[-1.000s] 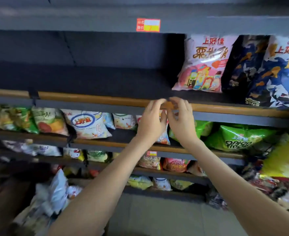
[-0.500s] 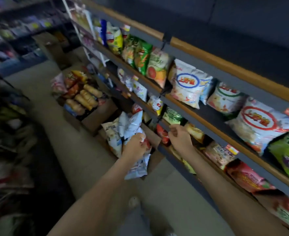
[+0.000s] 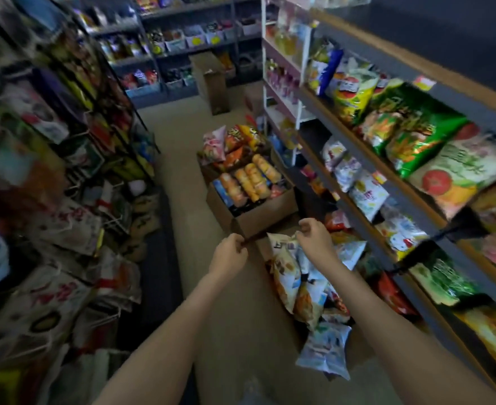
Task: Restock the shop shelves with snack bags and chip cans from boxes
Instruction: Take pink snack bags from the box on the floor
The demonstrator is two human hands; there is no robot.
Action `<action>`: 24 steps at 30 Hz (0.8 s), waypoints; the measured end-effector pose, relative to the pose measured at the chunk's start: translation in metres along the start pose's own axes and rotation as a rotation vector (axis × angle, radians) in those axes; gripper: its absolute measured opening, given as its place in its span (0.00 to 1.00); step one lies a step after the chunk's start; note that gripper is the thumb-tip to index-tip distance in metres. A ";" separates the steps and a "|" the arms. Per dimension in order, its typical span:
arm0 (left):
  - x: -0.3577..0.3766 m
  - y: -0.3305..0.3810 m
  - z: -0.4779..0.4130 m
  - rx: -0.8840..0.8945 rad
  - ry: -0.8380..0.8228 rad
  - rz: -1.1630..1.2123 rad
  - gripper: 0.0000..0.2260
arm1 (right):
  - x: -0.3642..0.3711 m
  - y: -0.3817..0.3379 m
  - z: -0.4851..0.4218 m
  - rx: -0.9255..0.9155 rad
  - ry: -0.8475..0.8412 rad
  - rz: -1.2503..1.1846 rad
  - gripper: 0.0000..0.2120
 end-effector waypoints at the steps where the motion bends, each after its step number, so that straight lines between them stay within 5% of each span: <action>1: -0.015 -0.006 -0.016 -0.005 0.010 0.004 0.14 | 0.010 -0.015 -0.015 -0.001 -0.003 -0.010 0.15; 24: -0.175 -0.084 -0.476 -0.218 0.027 0.144 0.15 | 0.136 -0.238 -0.449 0.143 -0.057 0.000 0.25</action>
Point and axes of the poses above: each hand's wrist, its own z-axis away from the middle knuckle, its own x-axis out of the palm, y = z × x, the point moved 2 cm from there along -z, towards the middle knuckle, and after that the axes turned 6 degrees about x, right-handed, at the moved point
